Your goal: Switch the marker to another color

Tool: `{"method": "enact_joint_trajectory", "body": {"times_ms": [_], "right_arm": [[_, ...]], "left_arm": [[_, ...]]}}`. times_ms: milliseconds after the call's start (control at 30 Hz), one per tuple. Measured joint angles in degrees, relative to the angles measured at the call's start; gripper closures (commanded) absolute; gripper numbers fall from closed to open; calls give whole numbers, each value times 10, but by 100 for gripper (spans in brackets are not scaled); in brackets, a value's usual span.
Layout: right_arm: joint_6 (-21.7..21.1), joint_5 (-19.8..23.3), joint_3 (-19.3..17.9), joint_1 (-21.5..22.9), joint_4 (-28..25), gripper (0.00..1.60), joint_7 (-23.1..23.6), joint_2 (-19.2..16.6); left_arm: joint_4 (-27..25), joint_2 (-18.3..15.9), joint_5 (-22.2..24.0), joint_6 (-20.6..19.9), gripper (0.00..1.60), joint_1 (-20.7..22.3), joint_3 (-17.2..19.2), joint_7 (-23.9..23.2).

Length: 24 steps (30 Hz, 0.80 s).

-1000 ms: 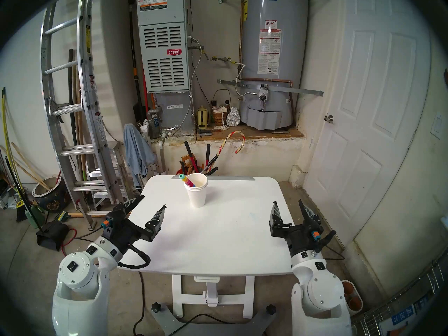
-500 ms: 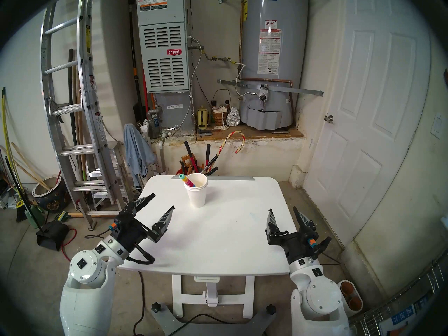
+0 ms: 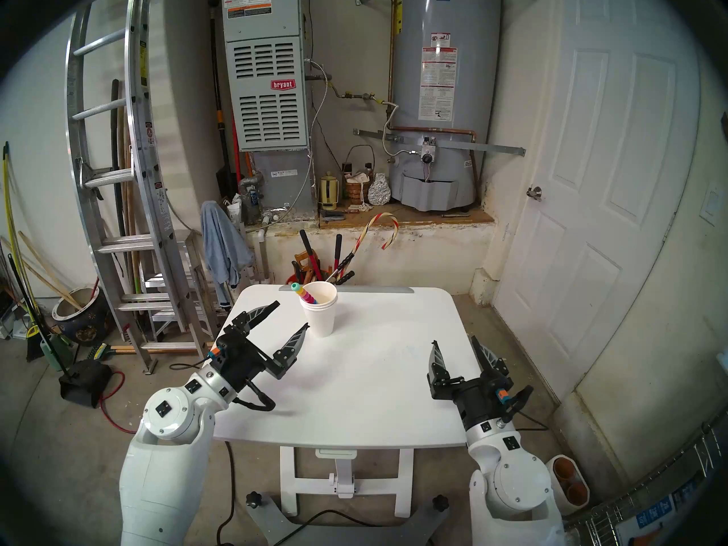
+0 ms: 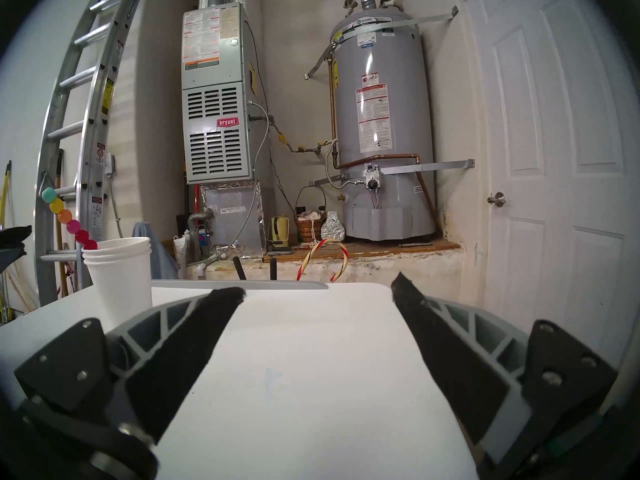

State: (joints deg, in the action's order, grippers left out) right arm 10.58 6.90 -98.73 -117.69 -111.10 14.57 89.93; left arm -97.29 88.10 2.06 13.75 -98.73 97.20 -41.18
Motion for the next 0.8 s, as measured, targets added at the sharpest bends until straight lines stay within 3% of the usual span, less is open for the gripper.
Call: {"method": "enact_joint_trajectory", "body": {"times_ms": [100, 700, 800], "right_arm": [[2, 0, -1, 2, 4, 0, 0, -1], [8, 1, -14, 4, 11, 0, 3, -5], [8, 2, -15, 4, 11, 0, 4, -5]], "left_arm": [[26, 5, -16, 12, 0, 26, -10, 13], [76, 21, -42, 29, 0, 86, -28, 42], [76, 23, -40, 30, 9, 91, -29, 43]]}}
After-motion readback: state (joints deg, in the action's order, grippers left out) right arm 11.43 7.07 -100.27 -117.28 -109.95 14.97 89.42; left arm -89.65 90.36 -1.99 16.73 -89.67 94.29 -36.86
